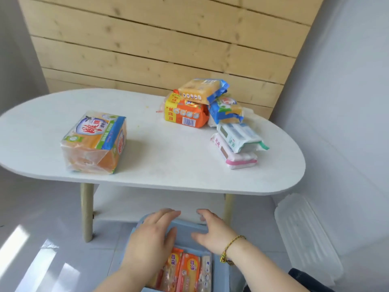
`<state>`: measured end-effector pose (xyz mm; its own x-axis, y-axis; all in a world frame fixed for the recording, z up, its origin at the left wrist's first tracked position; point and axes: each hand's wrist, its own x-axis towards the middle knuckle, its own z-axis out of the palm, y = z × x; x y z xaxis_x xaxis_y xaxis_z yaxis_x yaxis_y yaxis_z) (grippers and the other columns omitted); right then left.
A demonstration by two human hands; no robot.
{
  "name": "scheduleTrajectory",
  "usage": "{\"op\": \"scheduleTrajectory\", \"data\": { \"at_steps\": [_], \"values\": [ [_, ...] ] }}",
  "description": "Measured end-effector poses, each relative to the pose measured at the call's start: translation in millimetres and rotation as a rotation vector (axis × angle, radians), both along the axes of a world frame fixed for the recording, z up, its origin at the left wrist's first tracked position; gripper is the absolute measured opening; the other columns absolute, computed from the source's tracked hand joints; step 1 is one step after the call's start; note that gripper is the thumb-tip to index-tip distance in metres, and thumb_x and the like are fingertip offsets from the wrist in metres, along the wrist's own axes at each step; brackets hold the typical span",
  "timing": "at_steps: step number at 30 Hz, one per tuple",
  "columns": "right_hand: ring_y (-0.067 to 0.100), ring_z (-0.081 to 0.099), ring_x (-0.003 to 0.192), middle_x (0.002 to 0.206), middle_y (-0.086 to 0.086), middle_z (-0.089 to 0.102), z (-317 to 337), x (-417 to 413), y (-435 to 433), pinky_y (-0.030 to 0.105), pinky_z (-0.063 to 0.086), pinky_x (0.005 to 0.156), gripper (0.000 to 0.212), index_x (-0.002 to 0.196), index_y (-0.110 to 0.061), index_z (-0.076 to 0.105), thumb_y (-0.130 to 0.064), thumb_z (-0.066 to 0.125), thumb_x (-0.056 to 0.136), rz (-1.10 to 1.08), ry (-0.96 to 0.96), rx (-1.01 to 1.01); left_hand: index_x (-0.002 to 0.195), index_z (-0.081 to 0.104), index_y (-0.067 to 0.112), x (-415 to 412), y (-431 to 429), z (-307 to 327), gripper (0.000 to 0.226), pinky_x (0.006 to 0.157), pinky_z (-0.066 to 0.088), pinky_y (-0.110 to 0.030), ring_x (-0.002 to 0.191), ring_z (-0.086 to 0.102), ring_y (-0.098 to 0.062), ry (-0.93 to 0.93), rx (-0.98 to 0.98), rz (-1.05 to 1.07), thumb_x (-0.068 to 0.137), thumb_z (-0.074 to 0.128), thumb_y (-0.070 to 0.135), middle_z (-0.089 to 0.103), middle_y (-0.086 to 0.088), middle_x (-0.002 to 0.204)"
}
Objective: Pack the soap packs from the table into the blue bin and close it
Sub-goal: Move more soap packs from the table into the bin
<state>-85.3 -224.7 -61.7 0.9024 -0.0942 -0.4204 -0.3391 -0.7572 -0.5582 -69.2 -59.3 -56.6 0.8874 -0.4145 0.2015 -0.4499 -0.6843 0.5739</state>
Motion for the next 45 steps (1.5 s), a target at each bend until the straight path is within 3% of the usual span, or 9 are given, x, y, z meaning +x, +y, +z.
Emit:
{"op": "scheduleTrajectory", "data": {
  "at_steps": [5,8,12,17,20,23,26,36,45],
  "values": [
    [-0.004,0.049,0.064,0.074,-0.017,0.055,93,-5,-21,0.016,0.040,0.069,0.032,0.114,-0.019,0.057,-0.022,0.060,0.083,-0.106,-0.344,0.069,0.096,0.069,0.012,1,1,52,0.038,0.082,0.037,-0.025,0.094,0.046,-0.010,-0.362,-0.014,-0.112,0.074,0.042,0.026,0.072,-0.002,0.096],
    [0.005,0.056,0.061,0.063,-0.010,0.055,140,12,-35,0.012,0.041,0.059,0.021,0.103,-0.013,0.060,-0.013,0.061,0.083,-0.249,-0.561,0.099,0.100,0.068,0.009,19,9,65,0.037,0.087,0.038,-0.029,0.106,0.055,-0.022,-0.430,0.140,-0.084,0.072,0.050,0.025,0.072,-0.007,0.102],
    [0.019,0.055,0.086,0.086,-0.002,0.056,177,56,-39,0.020,0.039,0.074,0.035,0.115,-0.015,0.055,-0.022,0.062,0.082,-0.300,-0.700,-0.114,0.098,0.071,0.007,44,21,71,0.046,0.059,0.057,-0.040,0.088,0.071,-0.027,-0.345,0.328,-0.010,0.080,0.038,0.035,0.073,-0.010,0.100],
    [0.029,0.028,0.130,0.140,0.011,0.034,193,129,-33,0.031,0.024,0.105,0.072,0.136,-0.018,0.035,-0.035,0.068,0.074,-0.210,-0.737,-0.488,0.130,0.050,0.014,61,20,65,0.082,0.105,0.037,-0.042,0.124,0.051,-0.024,-0.165,0.252,0.081,0.082,-0.004,0.053,0.053,-0.007,0.135],
    [0.029,0.015,0.139,0.151,0.012,0.017,194,166,-32,0.037,0.019,0.114,0.093,0.143,-0.021,0.019,-0.046,0.070,0.070,-0.232,-0.586,-0.526,0.116,0.062,0.014,62,15,62,0.064,0.094,0.046,-0.047,0.112,0.061,-0.024,-0.165,0.294,0.061,0.079,0.017,0.038,0.064,-0.008,0.121],
    [0.030,0.011,0.141,0.153,0.013,0.015,196,195,-33,0.038,0.014,0.115,0.102,0.145,-0.019,0.012,-0.055,0.068,0.068,-0.215,-0.516,-0.594,0.089,0.075,0.016,64,16,64,0.047,0.068,0.057,-0.043,0.086,0.072,-0.021,-0.191,0.341,0.065,0.076,0.033,0.032,0.076,-0.004,0.093],
    [0.031,0.027,0.134,0.145,0.015,0.030,195,211,-32,0.037,0.027,0.109,0.098,0.144,-0.014,0.012,-0.049,0.068,0.071,-0.195,-0.447,-0.581,0.090,0.075,0.014,67,16,55,0.054,0.087,0.042,-0.041,0.087,0.072,-0.023,-0.220,0.342,0.068,0.088,0.026,0.037,0.075,-0.005,0.095],
    [0.031,0.040,0.125,0.133,0.015,0.037,178,214,-32,0.040,0.039,0.098,0.063,0.129,-0.004,0.034,-0.028,0.064,0.079,-0.302,-0.564,-0.500,0.091,0.074,0.013,69,16,56,0.081,0.084,0.031,-0.035,0.089,0.071,-0.023,-0.260,0.354,0.056,0.095,-0.002,0.038,0.075,-0.005,0.097],
    [0.028,0.043,0.117,0.125,0.012,0.046,172,143,-19,0.027,0.033,0.092,0.054,0.120,-0.008,0.046,-0.022,0.068,0.073,-0.254,-0.885,-0.370,0.088,0.075,0.013,64,20,60,0.051,0.064,0.058,-0.042,0.085,0.072,-0.020,-0.251,0.395,0.074,0.081,0.031,0.038,0.076,-0.002,0.092]
  ]
}}
